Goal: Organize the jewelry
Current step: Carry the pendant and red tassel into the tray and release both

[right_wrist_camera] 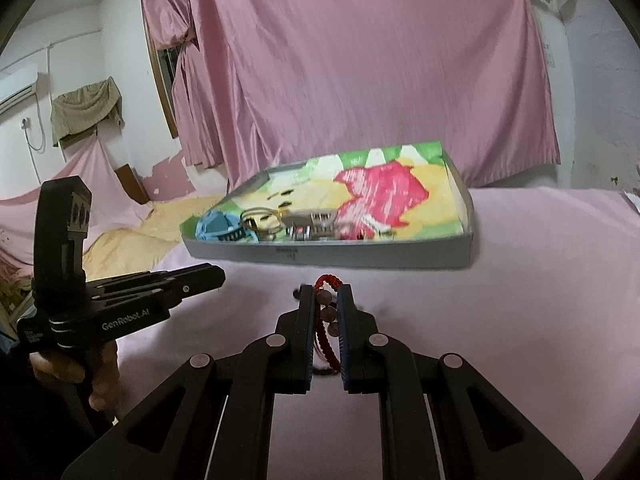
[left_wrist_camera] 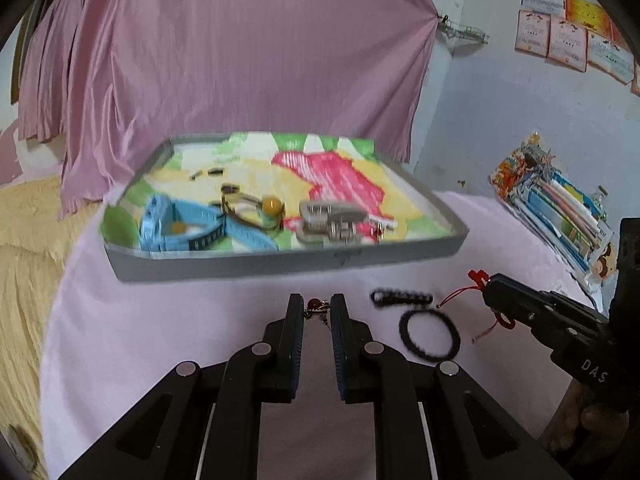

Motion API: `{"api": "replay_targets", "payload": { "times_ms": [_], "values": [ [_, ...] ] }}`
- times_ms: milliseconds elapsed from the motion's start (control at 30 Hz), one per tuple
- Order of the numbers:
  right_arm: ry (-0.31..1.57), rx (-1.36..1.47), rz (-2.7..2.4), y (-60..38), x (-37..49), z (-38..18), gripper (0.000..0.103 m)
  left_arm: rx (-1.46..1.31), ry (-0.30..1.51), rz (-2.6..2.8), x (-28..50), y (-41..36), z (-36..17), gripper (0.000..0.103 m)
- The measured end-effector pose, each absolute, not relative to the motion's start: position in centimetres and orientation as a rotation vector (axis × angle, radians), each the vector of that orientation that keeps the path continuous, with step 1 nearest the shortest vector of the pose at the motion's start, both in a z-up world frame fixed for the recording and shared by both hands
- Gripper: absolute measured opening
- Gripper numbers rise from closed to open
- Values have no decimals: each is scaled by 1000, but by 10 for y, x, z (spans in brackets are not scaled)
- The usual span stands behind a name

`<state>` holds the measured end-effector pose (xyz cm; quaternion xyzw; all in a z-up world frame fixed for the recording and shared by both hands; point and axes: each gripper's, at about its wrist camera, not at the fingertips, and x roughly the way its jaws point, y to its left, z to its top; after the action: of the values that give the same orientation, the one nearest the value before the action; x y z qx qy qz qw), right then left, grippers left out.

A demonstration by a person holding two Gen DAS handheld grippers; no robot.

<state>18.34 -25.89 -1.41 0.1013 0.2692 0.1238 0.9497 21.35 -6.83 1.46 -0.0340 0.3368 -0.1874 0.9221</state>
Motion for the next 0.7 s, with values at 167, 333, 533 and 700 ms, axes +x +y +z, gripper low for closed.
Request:
{"api": "replay_targets", "payload": {
  "times_ms": [167,333,533,700],
  "values": [
    [500,195,247,-261,200,0,10,-64,657,-355,228,-67,31,13],
    [476,171,242,-261,222,12,10,-71,647,-329,254,-65,42,13],
    [487,190,241,-264,248,15,10,-76,657,-308,280,-67,42,13],
    [538,219,247,-264,270,6,10,-70,672,-302,292,-74,36,13]
  ]
}}
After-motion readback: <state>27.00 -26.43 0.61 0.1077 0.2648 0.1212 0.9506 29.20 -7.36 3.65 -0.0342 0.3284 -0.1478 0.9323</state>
